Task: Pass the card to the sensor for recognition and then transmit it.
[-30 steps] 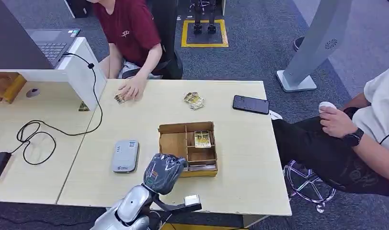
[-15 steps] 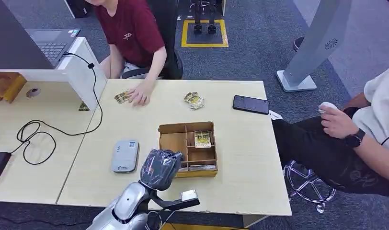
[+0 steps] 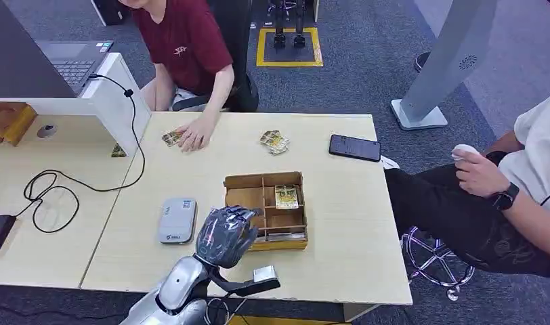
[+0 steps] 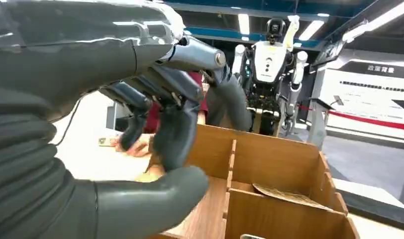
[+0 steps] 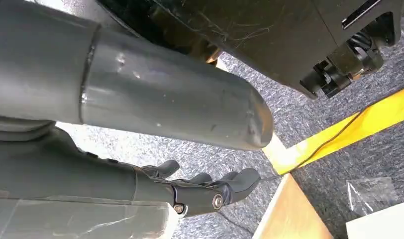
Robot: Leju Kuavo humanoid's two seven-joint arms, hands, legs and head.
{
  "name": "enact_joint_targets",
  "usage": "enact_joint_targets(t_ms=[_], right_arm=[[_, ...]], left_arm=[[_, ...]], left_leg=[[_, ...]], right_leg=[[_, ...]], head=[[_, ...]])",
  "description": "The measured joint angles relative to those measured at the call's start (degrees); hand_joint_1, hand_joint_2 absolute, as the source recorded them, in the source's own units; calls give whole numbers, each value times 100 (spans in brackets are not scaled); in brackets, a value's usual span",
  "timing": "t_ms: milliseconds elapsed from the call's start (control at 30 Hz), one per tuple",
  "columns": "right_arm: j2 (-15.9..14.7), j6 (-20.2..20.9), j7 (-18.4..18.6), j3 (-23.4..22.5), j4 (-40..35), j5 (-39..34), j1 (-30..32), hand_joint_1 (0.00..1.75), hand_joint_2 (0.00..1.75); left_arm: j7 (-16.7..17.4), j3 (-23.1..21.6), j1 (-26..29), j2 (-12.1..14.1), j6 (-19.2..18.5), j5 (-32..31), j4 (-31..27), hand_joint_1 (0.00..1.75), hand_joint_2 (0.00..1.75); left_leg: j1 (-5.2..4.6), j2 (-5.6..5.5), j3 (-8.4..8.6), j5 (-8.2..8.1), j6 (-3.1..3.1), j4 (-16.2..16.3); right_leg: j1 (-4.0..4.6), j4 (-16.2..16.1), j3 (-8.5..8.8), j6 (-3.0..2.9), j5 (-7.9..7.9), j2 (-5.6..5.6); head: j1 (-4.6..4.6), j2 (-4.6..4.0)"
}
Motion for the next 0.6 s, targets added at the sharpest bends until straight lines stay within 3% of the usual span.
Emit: enact_joint_targets(t_ms=[600], right_arm=[[0,-9,-2,9,0,-76,5,0,0]], left_arm=[[-9,72,70,44,44,105,-157,0,175]], left_leg=[[0,0,0,0,0,0]], right_leg=[[0,0,0,0,0,0]], head=[[0,0]])
